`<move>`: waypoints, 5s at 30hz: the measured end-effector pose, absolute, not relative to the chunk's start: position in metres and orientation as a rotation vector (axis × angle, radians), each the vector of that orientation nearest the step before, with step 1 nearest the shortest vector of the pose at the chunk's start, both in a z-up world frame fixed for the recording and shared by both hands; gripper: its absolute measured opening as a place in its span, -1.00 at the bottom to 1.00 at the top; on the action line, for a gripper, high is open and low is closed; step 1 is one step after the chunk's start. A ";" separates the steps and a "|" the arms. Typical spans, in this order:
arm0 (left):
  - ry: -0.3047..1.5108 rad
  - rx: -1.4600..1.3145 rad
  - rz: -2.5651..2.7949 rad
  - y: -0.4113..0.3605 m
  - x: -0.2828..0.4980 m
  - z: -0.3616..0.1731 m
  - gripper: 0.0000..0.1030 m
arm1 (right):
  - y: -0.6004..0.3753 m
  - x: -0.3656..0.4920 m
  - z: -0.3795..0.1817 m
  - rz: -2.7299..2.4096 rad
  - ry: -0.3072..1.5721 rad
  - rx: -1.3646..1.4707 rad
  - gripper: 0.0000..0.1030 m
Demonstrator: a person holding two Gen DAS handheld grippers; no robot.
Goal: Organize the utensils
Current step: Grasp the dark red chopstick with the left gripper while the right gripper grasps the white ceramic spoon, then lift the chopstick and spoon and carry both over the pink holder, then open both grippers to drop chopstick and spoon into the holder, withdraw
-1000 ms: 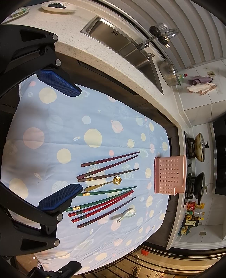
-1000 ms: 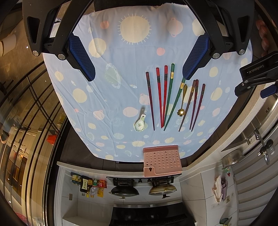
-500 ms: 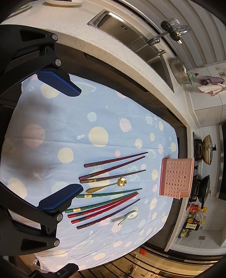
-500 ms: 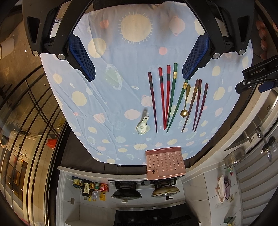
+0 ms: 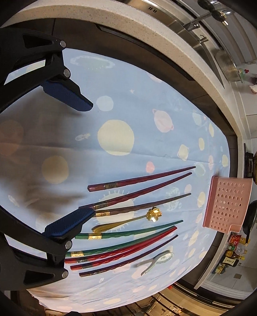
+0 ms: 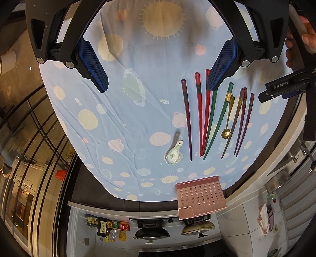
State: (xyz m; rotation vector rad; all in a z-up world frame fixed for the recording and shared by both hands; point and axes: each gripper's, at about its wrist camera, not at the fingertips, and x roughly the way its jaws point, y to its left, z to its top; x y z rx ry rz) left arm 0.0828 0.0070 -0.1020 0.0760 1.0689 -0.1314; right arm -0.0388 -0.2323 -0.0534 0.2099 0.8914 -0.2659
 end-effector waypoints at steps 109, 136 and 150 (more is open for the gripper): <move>0.438 -0.046 -0.305 -0.069 0.351 0.182 -0.87 | -0.303 0.322 0.055 -0.145 0.551 0.349 -0.89; 0.283 -0.024 -0.354 -0.083 0.355 0.197 -0.87 | -0.306 0.357 0.002 -0.137 0.625 0.375 -0.88; 0.404 -0.056 -0.295 -0.080 0.384 0.157 -0.35 | -0.299 0.351 0.001 -0.143 0.636 0.328 -0.70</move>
